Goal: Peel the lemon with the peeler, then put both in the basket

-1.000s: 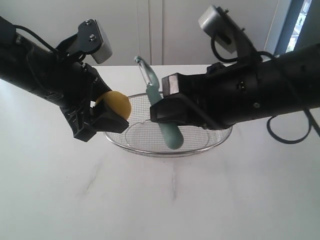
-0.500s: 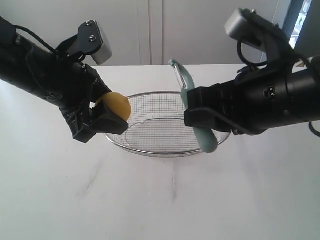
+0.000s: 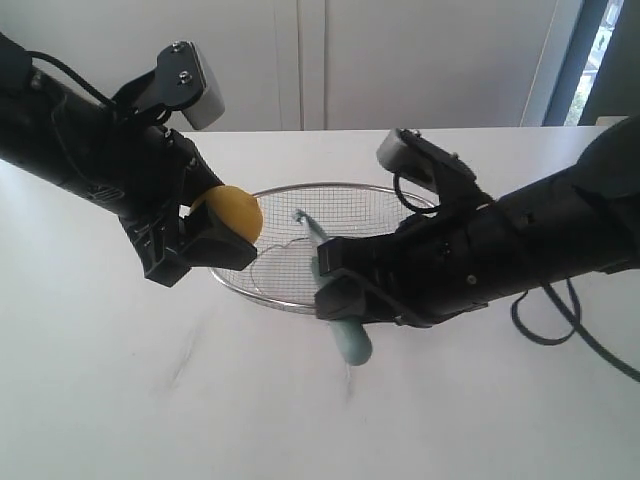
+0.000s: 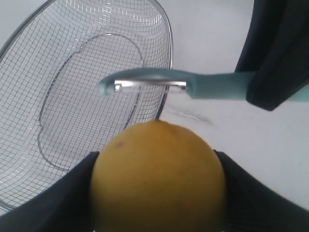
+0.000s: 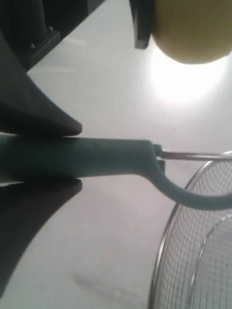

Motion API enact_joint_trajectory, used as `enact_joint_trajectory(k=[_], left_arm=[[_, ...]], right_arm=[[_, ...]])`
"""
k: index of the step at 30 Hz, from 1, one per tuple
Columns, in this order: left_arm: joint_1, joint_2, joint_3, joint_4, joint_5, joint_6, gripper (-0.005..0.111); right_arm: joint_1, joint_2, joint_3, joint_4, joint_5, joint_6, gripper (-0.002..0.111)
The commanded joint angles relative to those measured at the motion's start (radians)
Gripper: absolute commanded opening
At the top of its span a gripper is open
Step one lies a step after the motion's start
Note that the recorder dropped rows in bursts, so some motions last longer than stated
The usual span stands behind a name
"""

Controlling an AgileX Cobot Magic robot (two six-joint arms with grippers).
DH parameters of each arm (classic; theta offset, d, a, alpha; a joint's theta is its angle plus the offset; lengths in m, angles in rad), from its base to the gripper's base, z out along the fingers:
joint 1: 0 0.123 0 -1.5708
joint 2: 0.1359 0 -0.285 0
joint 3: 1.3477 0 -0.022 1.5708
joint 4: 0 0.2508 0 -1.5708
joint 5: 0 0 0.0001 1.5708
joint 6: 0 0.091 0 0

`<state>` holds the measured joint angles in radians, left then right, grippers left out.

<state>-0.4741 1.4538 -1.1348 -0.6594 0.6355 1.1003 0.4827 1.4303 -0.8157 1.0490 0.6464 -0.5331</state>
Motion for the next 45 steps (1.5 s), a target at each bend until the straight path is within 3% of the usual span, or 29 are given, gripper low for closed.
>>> enact_joint_trajectory(k=[1,12,45], left_arm=[[-0.005,-0.012,0.007,-0.023,0.011,-0.005,0.0],[-0.005,-0.012,0.007,-0.023,0.007,-0.005,0.0],[-0.005,-0.012,0.007,-0.023,0.013,-0.003,0.0]], right_arm=[[-0.001,0.063,0.003,0.225,0.057,-0.188,0.0],[0.068,0.118,0.003,0.354,0.06,-0.277,0.0],[0.03,0.031,0.003,0.327,0.03,-0.272,0.0]])
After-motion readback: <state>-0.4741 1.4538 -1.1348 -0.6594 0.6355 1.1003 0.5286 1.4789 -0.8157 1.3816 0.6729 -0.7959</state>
